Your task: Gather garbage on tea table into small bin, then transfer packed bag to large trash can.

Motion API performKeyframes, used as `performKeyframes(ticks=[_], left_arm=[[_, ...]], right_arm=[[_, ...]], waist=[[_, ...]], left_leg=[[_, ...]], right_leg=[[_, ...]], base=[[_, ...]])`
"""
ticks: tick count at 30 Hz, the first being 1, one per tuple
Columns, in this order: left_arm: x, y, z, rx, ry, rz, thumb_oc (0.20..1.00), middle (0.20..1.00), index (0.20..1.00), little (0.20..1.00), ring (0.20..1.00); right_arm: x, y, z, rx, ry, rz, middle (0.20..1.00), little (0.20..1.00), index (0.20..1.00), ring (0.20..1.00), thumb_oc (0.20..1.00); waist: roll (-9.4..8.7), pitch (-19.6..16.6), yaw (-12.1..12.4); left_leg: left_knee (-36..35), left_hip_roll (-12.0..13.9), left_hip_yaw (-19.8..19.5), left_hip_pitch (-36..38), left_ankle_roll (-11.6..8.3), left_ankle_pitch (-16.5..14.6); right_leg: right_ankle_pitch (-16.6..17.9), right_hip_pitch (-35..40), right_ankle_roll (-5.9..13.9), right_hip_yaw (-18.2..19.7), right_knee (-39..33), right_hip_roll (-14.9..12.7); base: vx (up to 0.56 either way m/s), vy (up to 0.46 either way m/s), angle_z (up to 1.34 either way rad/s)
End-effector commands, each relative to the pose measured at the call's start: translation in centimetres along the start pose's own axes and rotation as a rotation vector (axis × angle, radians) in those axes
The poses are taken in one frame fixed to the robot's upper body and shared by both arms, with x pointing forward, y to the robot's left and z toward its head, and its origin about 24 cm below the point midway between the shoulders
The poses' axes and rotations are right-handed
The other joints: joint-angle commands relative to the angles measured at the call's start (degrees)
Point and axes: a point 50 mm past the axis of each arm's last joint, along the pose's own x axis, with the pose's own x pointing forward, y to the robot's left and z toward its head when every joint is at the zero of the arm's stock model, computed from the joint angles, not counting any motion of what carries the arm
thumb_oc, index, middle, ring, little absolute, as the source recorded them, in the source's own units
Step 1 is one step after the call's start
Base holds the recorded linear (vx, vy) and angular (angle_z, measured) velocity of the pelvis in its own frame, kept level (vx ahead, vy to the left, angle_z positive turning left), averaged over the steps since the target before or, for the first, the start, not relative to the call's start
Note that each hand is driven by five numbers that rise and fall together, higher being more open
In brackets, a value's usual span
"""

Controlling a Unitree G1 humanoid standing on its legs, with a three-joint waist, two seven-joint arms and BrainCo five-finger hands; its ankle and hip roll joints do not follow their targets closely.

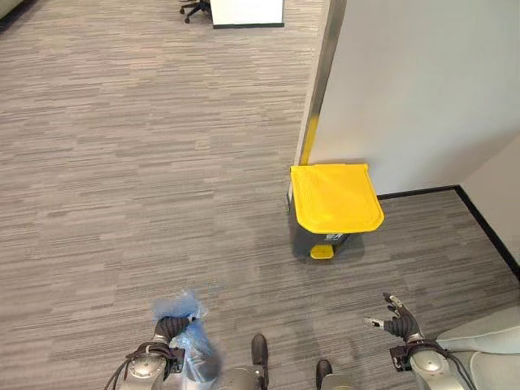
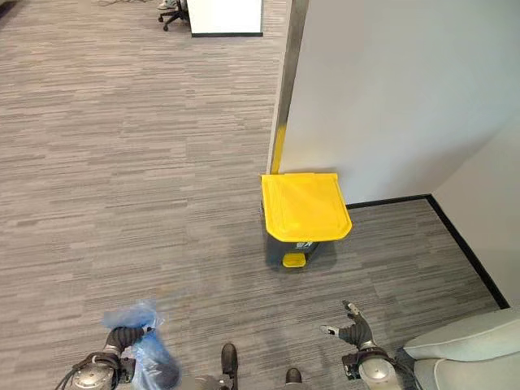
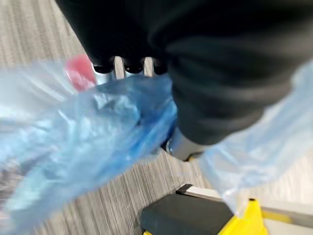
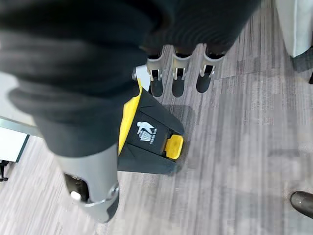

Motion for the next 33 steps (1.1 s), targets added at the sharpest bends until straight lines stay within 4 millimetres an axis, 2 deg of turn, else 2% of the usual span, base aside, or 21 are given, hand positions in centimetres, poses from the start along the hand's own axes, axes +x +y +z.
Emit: performKeyframes(ticks=[1, 5, 8, 10, 11, 14, 16, 17, 20, 25, 29, 33], left_arm=[[0.3, 1.4, 2.5, -0.018, -0.129, 0.052, 0.200, 0.200, 0.200, 0.200, 0.200], [0.3, 1.6, 2.7, -0.029, -0.133, 0.068, 0.200, 0.200, 0.200, 0.200, 0.200], [0.4, 1.6, 2.6, -0.038, -0.131, 0.074, 0.200, 0.200, 0.200, 0.200, 0.200], [0.5, 1.6, 2.7, -0.041, -0.132, 0.076, 0.200, 0.200, 0.200, 0.200, 0.200], [0.5, 1.5, 2.7, -0.041, -0.135, 0.073, 0.200, 0.200, 0.200, 0.200, 0.200], [0.4, 1.1, 2.4, -0.053, -0.124, 0.065, 0.200, 0.200, 0.200, 0.200, 0.200], [0.4, 0.6, 2.1, -0.061, -0.111, 0.045, 0.200, 0.200, 0.200, 0.200, 0.200], [0.5, 0.3, 2.2, -0.064, -0.111, 0.032, 0.200, 0.200, 0.200, 0.200, 0.200], [0.7, 0.1, 2.4, -0.072, -0.110, 0.026, 0.200, 0.200, 0.200, 0.200, 0.200], [0.8, -0.2, 2.3, -0.074, -0.104, 0.019, 0.200, 0.200, 0.200, 0.200, 0.200], [0.8, -0.2, 2.3, -0.077, -0.104, 0.022, 0.200, 0.200, 0.200, 0.200, 0.200], [0.4, -0.2, 1.6, -0.081, -0.084, 0.025, 0.200, 0.200, 0.200, 0.200, 0.200]], right_arm=[[1.2, -0.8, 3.1, -0.032, -0.110, -0.011, 1.000, 1.000, 1.000, 1.000, 1.000], [1.3, -0.6, 3.6, -0.033, -0.123, -0.007, 1.000, 1.000, 1.000, 1.000, 1.000], [1.6, -0.8, 3.9, -0.050, -0.127, -0.013, 1.000, 1.000, 1.000, 1.000, 1.000], [1.5, -0.8, 3.6, -0.054, -0.117, -0.011, 1.000, 1.000, 1.000, 1.000, 1.000], [1.4, -0.8, 3.5, -0.051, -0.115, -0.008, 1.000, 1.000, 1.000, 1.000, 1.000], [1.4, -1.1, 3.2, -0.047, -0.111, -0.018, 1.000, 1.000, 1.000, 1.000, 1.000], [1.2, -1.5, 3.0, -0.032, -0.110, -0.030, 1.000, 1.000, 1.000, 1.000, 1.000], [1.1, -1.8, 2.9, -0.025, -0.109, -0.046, 1.000, 1.000, 1.000, 1.000, 1.000], [1.1, -2.3, 2.7, -0.038, -0.099, -0.057, 1.000, 1.000, 1.000, 1.000, 1.000], [1.1, -2.8, 2.4, -0.034, -0.086, -0.070, 1.000, 1.000, 1.000, 1.000, 1.000], [1.1, -3.0, 2.1, -0.025, -0.076, -0.086, 1.000, 1.000, 1.000, 1.000, 1.000], [1.0, -2.6, 1.8, -0.021, -0.066, -0.077, 1.000, 1.000, 1.000, 1.000, 1.000]], waist=[[-0.02, 0.8, 1.4], [0.36, 1.4, 1.3], [0.65, 2.2, 0.5], [0.42, 2.7, -0.1], [-0.03, 2.4, -0.3], [-0.14, 1.4, -0.3], [-0.14, 0.3, -0.6], [-0.34, 0.1, -0.9], [-0.45, 0.0, -0.9], [-0.91, 0.2, -0.7], [-0.86, 0.8, -0.1], [-0.49, 0.3, 0.3]], left_leg=[[8.0, 2.5, -1.2, 0.1, -0.15, -10.5], [7.9, 2.4, -0.3, 1.8, 0.52, -11.9], [7.4, 2.5, 0.3, 4.8, 0.47, -13.7], [8.1, 2.5, -0.5, 5.9, -0.15, -14.6], [8.3, 2.2, -1.0, 6.4, -0.34, -15.1], [8.7, 3.0, -1.6, 7.2, -1.40, -15.7], [9.4, 5.3, -1.5, 7.4, -3.39, -15.5], [13.2, 7.0, -1.1, 5.8, -4.95, -14.0], [17.2, 8.9, -0.4, 4.4, -5.93, -12.6], [14.8, 8.7, 0.1, 2.2, -5.30, -12.2], [12.5, 8.7, 2.3, -1.3, -5.56, -9.0], [10.0, 8.4, 3.1, 0.9, -5.53, -8.6]], right_leg=[[1.6, -3.0, -1.49, -0.3, 3.0, 4.5], [3.1, -6.7, -0.61, -1.9, 6.0, 3.4], [7.4, -11.6, -0.56, -5.6, -0.1, 1.4], [8.3, -11.9, -0.02, -6.7, -2.6, 0.7], [8.7, -11.2, -0.14, -5.8, -3.2, 0.8], [9.1, -9.5, -0.87, -6.1, -3.8, 1.1], [8.0, -7.5, -1.74, -7.1, -4.7, 2.0], [7.4, -5.9, -2.57, -8.1, -6.0, 2.7], [6.2, -3.4, -3.88, -9.2, -8.0, 3.9], [5.1, -1.2, -4.10, -9.9, -9.6, 4.0], [4.8, 0.6, -3.95, -10.2, -10.4, 4.0], [4.5, 2.0, -4.19, -9.6, -10.9, 5.0]], base=[[0.06, 0.121, -0.26], [0.07, 0.033, -0.29], [0.21, -0.087, -0.45], [0.22, -0.176, -0.33], [0.24, -0.210, 0.15], [0.21, -0.198, 0.51], [0.20, -0.290, 0.71], [0.19, -0.348, 0.68], [0.10, -0.194, 0.34], [0.05, -0.055, 0.02], [0.02, -0.001, 0.16], [0.06, 0.028, -0.13]])
